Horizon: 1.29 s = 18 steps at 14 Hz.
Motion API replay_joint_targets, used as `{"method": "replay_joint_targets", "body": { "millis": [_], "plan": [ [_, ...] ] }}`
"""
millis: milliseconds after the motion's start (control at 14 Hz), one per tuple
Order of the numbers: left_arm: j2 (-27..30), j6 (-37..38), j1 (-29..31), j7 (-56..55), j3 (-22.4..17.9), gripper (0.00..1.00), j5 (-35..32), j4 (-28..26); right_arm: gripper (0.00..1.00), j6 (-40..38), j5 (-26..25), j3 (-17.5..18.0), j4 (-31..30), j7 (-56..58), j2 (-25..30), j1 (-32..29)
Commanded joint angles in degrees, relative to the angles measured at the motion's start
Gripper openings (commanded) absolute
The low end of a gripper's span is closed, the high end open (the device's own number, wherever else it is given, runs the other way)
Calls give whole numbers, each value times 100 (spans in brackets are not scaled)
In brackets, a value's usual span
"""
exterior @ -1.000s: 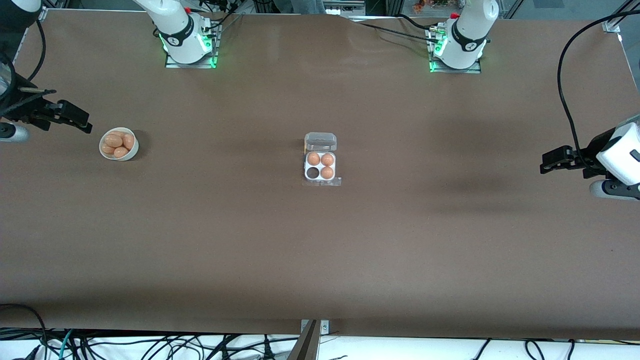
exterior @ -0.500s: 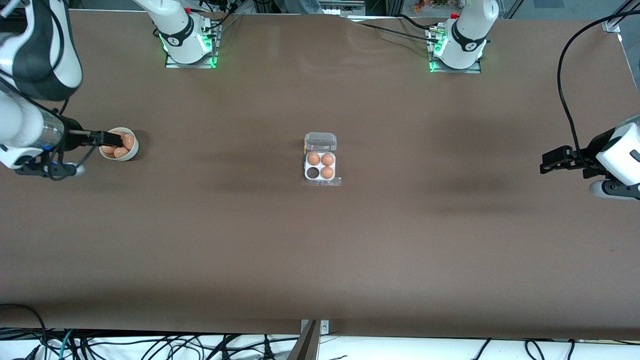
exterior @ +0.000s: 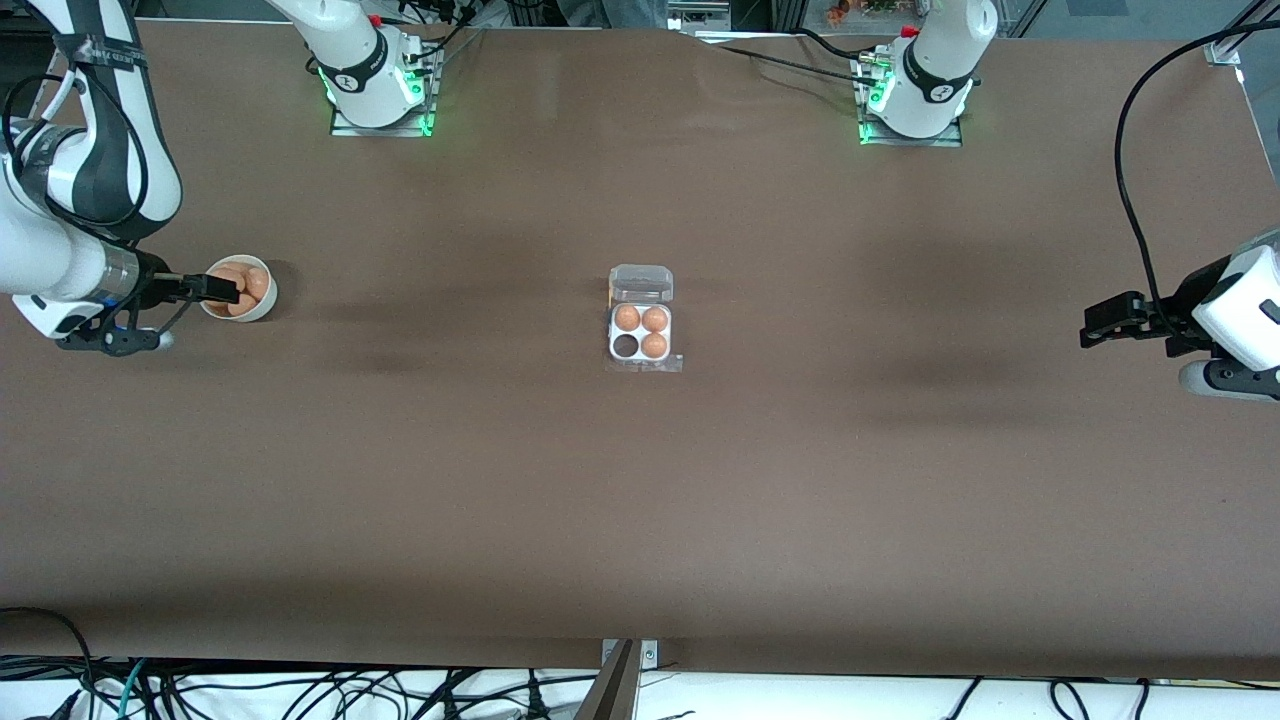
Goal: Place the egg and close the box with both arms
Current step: 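Reach the right gripper down over the white bowl of eggs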
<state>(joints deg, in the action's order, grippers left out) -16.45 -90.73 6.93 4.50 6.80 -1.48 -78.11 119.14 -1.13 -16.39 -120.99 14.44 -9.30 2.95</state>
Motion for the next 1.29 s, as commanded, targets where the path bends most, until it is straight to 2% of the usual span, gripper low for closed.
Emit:
{"method": "replay_joint_targets", "body": {
  "millis": [0, 357, 1071, 1214],
  "plan": [
    [-86, 47, 19, -10, 15, 100, 42, 173, 100, 959, -54, -267, -1064, 541, 490, -5],
    [-86, 47, 19, -1, 15, 100, 42, 173, 100, 2156, -54, -365, -1857, 665, 429, -5],
    [-86, 47, 19, -10, 15, 100, 42, 173, 99, 2289, -46, -532, -1849, 797, 34, -23],
    [-86, 47, 19, -10, 15, 100, 42, 173, 94, 2289, -19, -532, -1849, 788, 16, -5]
  ]
}}
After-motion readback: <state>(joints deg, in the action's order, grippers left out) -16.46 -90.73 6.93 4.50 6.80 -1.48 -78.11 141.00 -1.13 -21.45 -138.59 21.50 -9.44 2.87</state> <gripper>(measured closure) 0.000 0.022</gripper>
